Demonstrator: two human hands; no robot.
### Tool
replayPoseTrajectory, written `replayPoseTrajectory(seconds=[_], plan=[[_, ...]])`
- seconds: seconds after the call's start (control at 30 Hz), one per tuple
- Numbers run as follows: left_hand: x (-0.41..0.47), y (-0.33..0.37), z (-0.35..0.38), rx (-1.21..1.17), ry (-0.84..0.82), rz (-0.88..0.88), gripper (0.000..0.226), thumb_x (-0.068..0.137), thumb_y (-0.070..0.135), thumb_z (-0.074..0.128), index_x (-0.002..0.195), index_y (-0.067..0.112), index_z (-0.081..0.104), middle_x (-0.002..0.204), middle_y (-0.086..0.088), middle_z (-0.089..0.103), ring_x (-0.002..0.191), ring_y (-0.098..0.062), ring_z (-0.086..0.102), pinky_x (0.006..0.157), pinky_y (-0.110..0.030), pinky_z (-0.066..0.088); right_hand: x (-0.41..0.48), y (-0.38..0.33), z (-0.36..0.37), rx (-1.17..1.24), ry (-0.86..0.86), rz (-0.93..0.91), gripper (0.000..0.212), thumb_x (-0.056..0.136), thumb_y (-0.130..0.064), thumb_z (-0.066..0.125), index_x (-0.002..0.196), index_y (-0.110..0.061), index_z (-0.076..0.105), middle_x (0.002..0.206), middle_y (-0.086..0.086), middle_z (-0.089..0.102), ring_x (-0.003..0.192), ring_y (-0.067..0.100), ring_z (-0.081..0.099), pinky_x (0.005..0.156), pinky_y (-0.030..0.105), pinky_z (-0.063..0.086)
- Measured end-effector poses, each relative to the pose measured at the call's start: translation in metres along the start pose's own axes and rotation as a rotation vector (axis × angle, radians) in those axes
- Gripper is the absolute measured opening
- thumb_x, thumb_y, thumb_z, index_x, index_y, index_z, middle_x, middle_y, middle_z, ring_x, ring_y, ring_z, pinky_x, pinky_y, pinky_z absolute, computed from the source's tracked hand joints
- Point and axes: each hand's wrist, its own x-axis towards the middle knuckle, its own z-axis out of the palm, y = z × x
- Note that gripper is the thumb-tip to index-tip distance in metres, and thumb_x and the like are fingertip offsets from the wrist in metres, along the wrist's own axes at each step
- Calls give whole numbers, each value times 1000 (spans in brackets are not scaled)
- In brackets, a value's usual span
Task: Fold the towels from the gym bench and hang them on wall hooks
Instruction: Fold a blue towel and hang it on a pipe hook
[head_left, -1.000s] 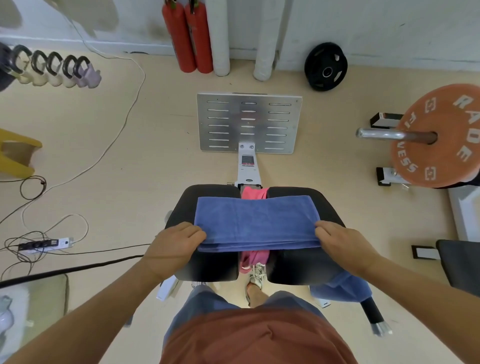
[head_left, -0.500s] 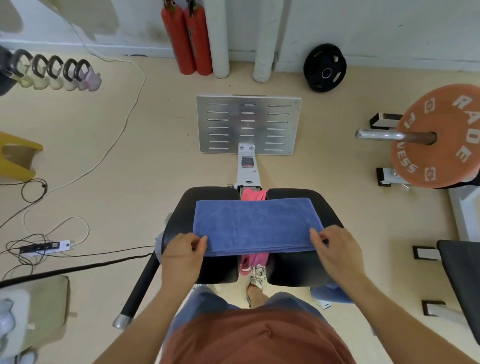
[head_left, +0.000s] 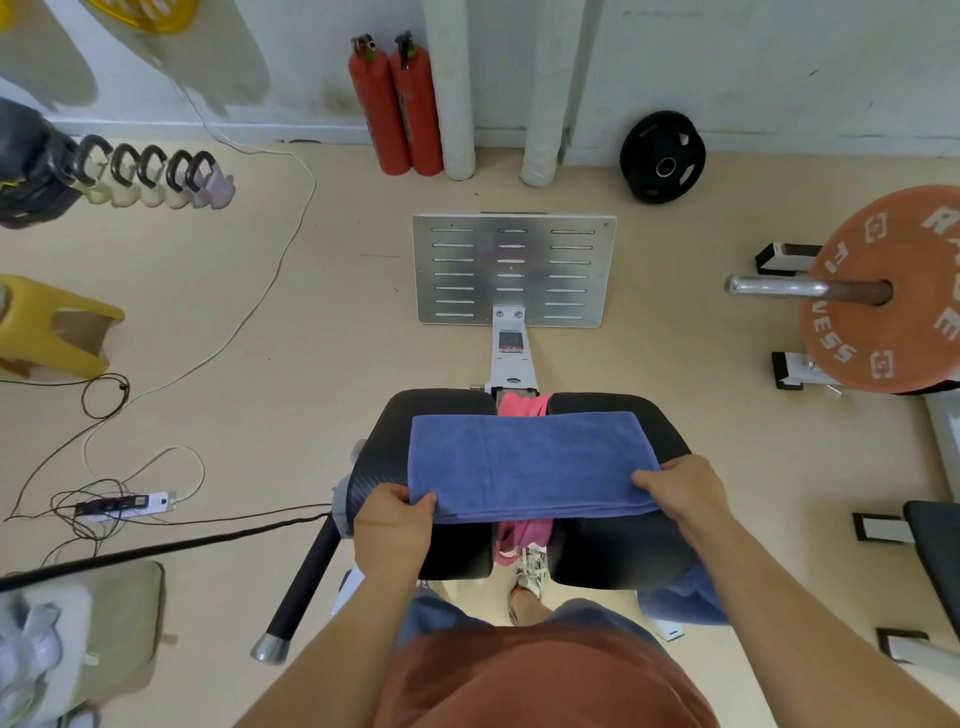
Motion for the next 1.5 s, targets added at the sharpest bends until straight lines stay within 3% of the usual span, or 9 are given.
replayPoseTrajectory(seconds=[0.23,0.37,0.5,0.6,0.8,1.0,1.2,1.37,1.5], plan=[[-4,0,5,25,11,44,24,78,31,65,69,9,62,63,-2,59,60,-15,54,50,-25,34,-17,-6,11,-242,149,-342,17,84,-22,60,85,-9,49,74,3,53,62,16,49,51,25,32],[3,-4,2,-530,-114,-189,18,76,17,74,74,11,58,74,-8,61,63,-22,55,62,-33,50,-20,5,16,277,113,-195,16,84,-15,62,91,-8,49,76,3,50,68,20,50,57,27,42],[-2,-7,-15,-1144,-539,-452,9,82,11,67,89,13,63,83,-3,67,67,-13,59,58,-20,49,-9,17,-3,856,-183,200,23,88,-10,65,110,-7,59,102,9,58,84,22,56,53,25,51],[-1,-11,-26,-1295,-730,-473,12,79,10,62,91,10,62,83,-5,66,67,-14,59,53,-21,51,-2,22,-12,1194,-434,402,21,90,-6,61,110,-2,58,110,14,57,92,22,59,40,18,50],[4,3,-17,-1523,-740,-437,42,36,-3,82,75,4,67,81,-9,65,65,-16,57,52,-21,48,-21,-2,-10,1748,-413,422,43,101,-10,42,143,-6,35,145,18,37,130,41,42,67,50,58],[5,8,-5,-1087,-451,-530,18,82,-1,45,91,8,58,82,-8,64,69,-20,60,46,-22,49,-36,4,0,1373,-157,433,39,97,-2,48,135,1,41,140,19,41,107,32,52,43,28,56],[-9,-7,11,-577,-263,-28,66,79,-4,42,126,43,40,117,3,53,104,-24,56,91,-45,51,-49,16,4,1125,-94,426,28,97,-9,52,122,1,47,125,16,45,101,30,52,38,23,53],[-12,-13,-5,-714,-445,-36,61,82,-15,35,106,30,68,107,-10,58,80,-27,52,63,-32,44,-59,12,-11,1606,-225,501,23,96,-7,53,118,-4,48,140,16,38,126,38,43,68,43,61],[-17,16,-26,-763,-499,49,53,80,-15,37,108,19,67,121,-8,58,90,-20,59,72,-30,48,-63,-4,-17,1470,-284,153,23,96,-11,52,119,-8,49,119,14,49,102,28,58,81,41,58]])
